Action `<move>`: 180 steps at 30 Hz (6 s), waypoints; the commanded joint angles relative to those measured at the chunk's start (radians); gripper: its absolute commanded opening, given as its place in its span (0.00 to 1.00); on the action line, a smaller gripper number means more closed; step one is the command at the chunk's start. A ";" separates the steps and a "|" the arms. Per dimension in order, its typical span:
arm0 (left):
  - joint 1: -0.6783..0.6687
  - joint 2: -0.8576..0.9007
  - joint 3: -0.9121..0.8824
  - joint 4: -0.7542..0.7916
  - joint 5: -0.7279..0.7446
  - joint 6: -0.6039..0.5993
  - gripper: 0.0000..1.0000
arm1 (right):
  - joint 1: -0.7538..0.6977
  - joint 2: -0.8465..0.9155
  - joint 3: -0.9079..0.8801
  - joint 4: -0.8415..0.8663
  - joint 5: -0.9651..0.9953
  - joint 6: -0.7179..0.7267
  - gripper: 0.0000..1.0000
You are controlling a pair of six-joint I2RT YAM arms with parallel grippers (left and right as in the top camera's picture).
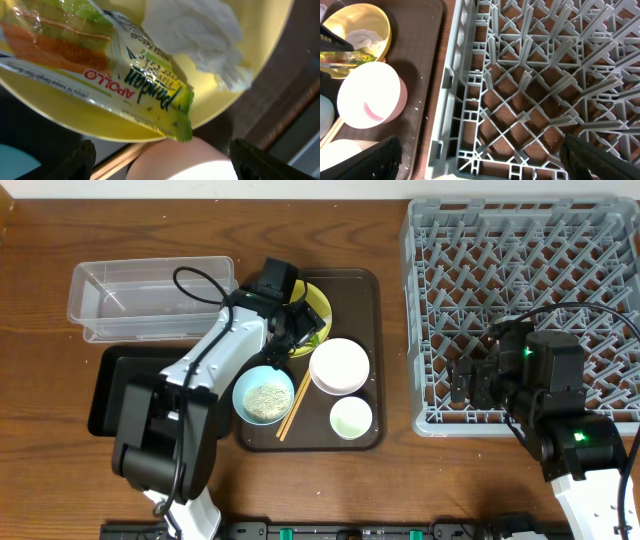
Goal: Sort waste into correct bins and load items into the dishwasher rack
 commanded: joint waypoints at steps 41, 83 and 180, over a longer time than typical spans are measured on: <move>0.002 0.066 -0.006 0.031 -0.118 -0.077 0.12 | -0.009 -0.005 0.027 -0.026 -0.007 0.011 0.88; 0.454 -0.243 -0.006 0.183 -0.200 0.316 0.06 | -0.009 -0.005 0.027 -0.022 -0.006 0.011 0.88; 0.056 -0.043 -0.006 0.238 -0.484 1.067 0.06 | -0.009 -0.005 0.027 -0.015 -0.007 0.012 0.92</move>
